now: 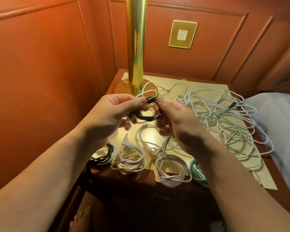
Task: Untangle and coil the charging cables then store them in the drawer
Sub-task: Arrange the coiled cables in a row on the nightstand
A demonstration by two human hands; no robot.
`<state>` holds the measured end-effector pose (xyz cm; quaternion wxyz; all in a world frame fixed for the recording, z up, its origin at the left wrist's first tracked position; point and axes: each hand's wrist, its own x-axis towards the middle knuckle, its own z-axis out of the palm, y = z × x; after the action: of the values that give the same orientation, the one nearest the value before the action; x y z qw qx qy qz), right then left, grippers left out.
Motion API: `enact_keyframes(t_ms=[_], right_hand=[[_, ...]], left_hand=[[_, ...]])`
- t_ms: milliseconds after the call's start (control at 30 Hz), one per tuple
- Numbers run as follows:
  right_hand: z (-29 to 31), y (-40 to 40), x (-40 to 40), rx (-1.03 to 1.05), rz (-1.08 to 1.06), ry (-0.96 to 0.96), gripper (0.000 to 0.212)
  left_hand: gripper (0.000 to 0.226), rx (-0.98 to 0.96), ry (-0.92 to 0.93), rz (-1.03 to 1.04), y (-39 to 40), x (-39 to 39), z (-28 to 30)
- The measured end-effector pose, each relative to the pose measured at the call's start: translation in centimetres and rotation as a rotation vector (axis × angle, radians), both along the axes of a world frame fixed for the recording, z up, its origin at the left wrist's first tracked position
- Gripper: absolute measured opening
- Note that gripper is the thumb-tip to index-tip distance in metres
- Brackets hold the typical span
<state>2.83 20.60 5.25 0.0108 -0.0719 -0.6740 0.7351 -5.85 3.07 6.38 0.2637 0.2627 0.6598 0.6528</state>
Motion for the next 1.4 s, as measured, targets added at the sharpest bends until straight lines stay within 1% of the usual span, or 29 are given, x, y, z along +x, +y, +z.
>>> enact_keyframes(t_ms=[67,133,233,333,467,567,667,767,867,967,1067,1100,1133,1200,1333,1400], right_hand=[[0.2,-1.0,-0.4,0.154,-0.038,0.028,0.037],[0.4,-2.0,-0.7,0.233,-0.063,0.069,0.037],[0.1,-3.0,-1.3,0.346,-0.073,0.105,0.038],[-0.1,-4.3,-2.0,0.324,-0.069,0.087,0.039],[-0.7,-5.8,-3.1,0.351,-0.065,0.048,0.039],[-1.0,-6.4,-3.7,0.453,-0.072,0.031,0.036],[-1.1,-7.0,-4.1,0.584,-0.106,-0.002,0.029],[-1.3,-7.5,-4.7,0.725,-0.142,-0.026,0.026],[-1.5,-7.7,-5.2,0.786,-0.169,-0.021,0.024],[-1.6,-7.5,-5.3,0.758,-0.171,0.034,0.02],[-1.3,-6.9,-5.2,0.802,-0.144,0.063,0.02],[-1.0,-6.6,-5.1,0.813,-0.128,0.072,0.02],[-0.7,-6.3,-4.9,0.818,-0.11,0.078,0.02],[-0.3,-5.5,-4.7,0.822,-0.071,0.087,0.021],[-0.1,-4.8,-4.2,0.878,-0.029,0.099,0.023],[0.0,-4.8,-4.1,0.936,-0.031,0.112,0.024]], left_hand=[[0.025,-0.081,0.123,0.071,-1.3,-0.5,0.1],[0.033,-0.114,0.2,0.089,-2.4,-0.9,-0.1],[0.032,-0.077,0.213,0.117,-3.7,-1.3,-0.3],[0.023,-0.069,0.231,0.173,-5.0,-2.2,-0.5],[0.027,-0.083,0.239,0.177,-6.6,-3.4,-0.8],[0.021,-0.131,0.297,0.244,-7.1,-4.1,-1.2],[0.011,-0.229,0.4,0.306,-7.4,-4.7,-2.0],[0.009,-0.321,0.483,0.331,-7.3,-5.0,-2.4],[0.01,-0.314,0.435,0.314,-6.9,-5.3,-2.5],[0.007,-0.303,0.3,0.295,-6.7,-5.4,-2.5],[0.003,-0.276,0.127,0.227,-6.4,-5.1,-2.2],[0.005,-0.264,0.072,0.203,-6.4,-5.0,-2.0],[0.009,-0.261,0.052,0.183,-6.4,-4.9,-1.9],[0.015,-0.261,0.068,0.147,-6.3,-4.7,-1.3],[0.022,-0.269,0.072,0.078,-6.4,-4.1,-0.3],[0.027,-0.247,0.011,0.05,-6.3,-3.9,-0.1]])
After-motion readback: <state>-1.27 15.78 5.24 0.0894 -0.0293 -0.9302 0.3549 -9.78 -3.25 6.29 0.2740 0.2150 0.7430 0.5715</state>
